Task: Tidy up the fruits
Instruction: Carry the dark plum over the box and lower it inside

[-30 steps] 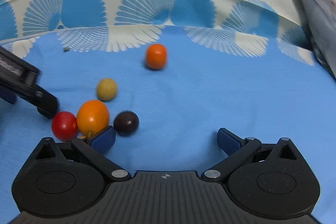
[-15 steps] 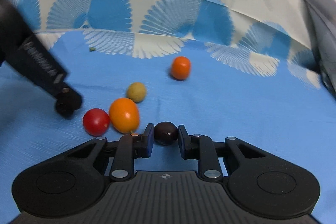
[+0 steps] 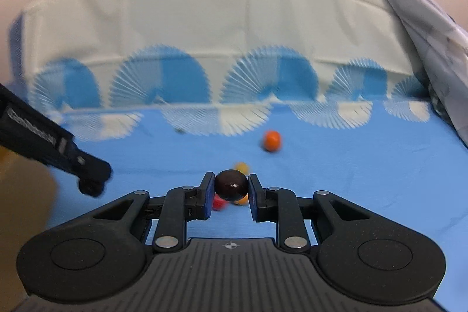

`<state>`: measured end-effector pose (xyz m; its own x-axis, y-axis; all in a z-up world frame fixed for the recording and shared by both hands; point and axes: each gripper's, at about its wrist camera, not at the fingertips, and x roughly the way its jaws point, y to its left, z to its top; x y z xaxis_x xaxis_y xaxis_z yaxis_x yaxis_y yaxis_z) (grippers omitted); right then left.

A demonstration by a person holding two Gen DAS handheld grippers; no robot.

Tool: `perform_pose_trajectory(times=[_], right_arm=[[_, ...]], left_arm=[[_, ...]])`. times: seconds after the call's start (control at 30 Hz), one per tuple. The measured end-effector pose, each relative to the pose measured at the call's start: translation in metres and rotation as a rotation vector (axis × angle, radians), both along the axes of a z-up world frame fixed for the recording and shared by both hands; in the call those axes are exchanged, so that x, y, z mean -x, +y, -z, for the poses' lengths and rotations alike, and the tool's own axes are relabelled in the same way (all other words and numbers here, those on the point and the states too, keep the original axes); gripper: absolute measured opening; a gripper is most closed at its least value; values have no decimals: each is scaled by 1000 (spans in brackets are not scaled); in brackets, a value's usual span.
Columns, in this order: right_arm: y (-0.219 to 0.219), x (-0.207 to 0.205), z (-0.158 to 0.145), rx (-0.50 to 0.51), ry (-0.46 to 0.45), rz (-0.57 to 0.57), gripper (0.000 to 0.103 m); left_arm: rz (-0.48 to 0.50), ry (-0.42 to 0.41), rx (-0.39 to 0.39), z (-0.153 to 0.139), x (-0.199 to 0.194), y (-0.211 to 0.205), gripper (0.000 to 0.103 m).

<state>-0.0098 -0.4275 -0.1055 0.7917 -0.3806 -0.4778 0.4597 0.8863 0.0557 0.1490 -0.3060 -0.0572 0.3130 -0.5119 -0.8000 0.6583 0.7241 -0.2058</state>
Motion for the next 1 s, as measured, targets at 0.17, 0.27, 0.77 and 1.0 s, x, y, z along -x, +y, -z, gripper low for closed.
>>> perform_pose_trajectory(times=[0.17,0.27,0.77,1.0], right_arm=[[71,14,-43,-18,-26,-123,25],[117,21,-63,-38,-29,-216,25],[276,2,-83,-35,76,-484,25],[307,-21,-67,-18,149,-527,25]], left_arm=[[-80,-34,13,-44,25,73,25],[-127,-47,7,-63,36,116,25],[-353,-40,-48,-63,41,297,25],[-414,-17,-81,-40,29,334,25]])
